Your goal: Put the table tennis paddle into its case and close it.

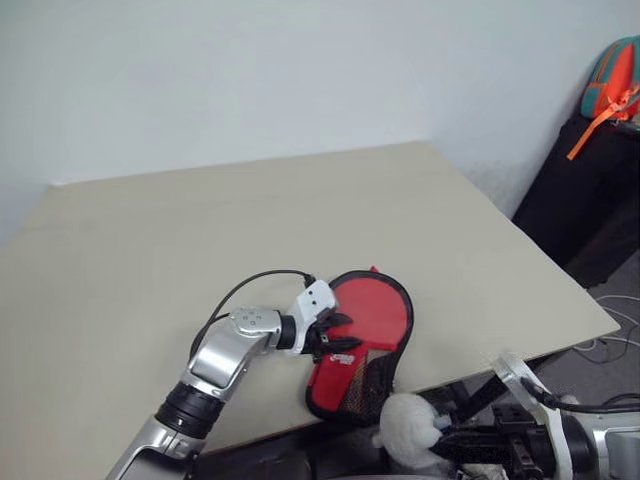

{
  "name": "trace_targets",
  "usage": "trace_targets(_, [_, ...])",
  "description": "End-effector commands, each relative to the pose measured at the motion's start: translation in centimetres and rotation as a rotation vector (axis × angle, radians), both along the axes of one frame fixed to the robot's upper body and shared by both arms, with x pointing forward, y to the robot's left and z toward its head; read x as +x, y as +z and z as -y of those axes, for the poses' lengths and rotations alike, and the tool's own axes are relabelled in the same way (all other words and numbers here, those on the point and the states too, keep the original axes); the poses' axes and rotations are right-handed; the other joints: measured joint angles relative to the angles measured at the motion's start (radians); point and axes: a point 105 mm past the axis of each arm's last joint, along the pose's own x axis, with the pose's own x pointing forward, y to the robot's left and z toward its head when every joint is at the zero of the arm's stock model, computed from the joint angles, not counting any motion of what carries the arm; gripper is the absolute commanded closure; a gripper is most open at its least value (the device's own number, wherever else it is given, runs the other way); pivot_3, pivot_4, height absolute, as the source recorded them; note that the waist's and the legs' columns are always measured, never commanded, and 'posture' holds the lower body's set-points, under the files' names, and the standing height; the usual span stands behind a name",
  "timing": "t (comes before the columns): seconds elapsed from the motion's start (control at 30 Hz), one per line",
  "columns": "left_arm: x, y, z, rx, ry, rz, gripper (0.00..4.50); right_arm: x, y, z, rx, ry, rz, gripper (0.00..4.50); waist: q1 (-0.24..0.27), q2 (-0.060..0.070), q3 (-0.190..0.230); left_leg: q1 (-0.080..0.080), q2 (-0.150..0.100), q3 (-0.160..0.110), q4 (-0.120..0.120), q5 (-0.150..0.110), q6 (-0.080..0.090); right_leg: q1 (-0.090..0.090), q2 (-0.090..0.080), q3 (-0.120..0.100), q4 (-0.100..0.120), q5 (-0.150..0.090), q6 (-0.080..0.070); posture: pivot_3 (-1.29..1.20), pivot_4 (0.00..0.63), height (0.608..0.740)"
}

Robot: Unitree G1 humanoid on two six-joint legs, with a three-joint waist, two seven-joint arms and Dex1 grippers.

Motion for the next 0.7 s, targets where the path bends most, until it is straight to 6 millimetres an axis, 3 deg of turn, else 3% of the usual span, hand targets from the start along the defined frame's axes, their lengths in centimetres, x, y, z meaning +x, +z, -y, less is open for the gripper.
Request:
trace_targets(0.03, [-2.5, -4.6, -1.0, 0.105, 0.013, -0.201, 1.94, -1.7, 0.9, -0.7, 0.027, 0.103, -0.010, 4.46, 0.003, 0.000, 0.000, 0.000, 0.000, 0.000, 0.000, 0.000, 0.000, 0.000, 0.000, 0.000, 0.000, 0.000, 0.000, 0.00, 0.000, 0.740])
trace_targets(0.13, [-2.7, -4.7, -1.0, 0.103, 0.012, -0.205, 1.94, -3.3, 0.8, -0.6, -0.008, 0.170, -0.042, 4.46, 0.005, 0.000, 0.000, 0.000, 0.001, 0.001, 0.001, -0.001, 0.000, 0.000, 0.000, 0.000, -0.001, 0.000, 0.000, 0.00, 0.000, 0.740])
trace_targets(0.2, [-2.8, -4.8, -1.0, 0.103, 0.012, -0.206, 1.94, -2.9, 1.1, -0.4, -0.011, 0.167, -0.018, 4.46, 0.005, -0.001, -0.001, 0.000, 0.001, 0.001, 0.001, -0.001, 0.000, 0.001, -0.001, -0.001, -0.001, 0.000, 0.000, 0.00, 0.000, 0.740])
trace_targets(0.33, [-2.9, -4.9, -0.9, 0.098, 0.013, -0.211, 1.94, 0.1, 1.6, -0.3, 0.009, 0.069, 0.058, 4.46, 0.005, -0.001, -0.001, 0.001, 0.001, 0.002, 0.003, -0.002, -0.001, 0.002, -0.001, -0.001, -0.004, 0.000, 0.000, 0.00, 0.000, 0.740])
trace_targets(0.5, [-2.7, -4.8, -0.8, 0.096, 0.008, -0.204, 1.94, 2.9, -0.2, -1.1, -0.032, -0.044, 0.075, 4.46, 0.005, 0.000, -0.002, 0.000, 0.006, -0.003, 0.002, -0.002, -0.001, 0.009, -0.001, -0.011, -0.017, 0.000, 0.000, 0.00, 0.000, 0.740])
trace_targets(0.7, [-2.4, -4.7, -0.8, 0.098, 0.017, -0.199, 1.94, 6.6, -0.3, -2.5, 0.026, -0.173, 0.122, 4.46, 0.005, 0.004, -0.003, 0.000, 0.005, -0.002, 0.002, -0.003, 0.000, 0.008, -0.003, -0.011, -0.017, 0.000, 0.000, 0.00, 0.000, 0.740])
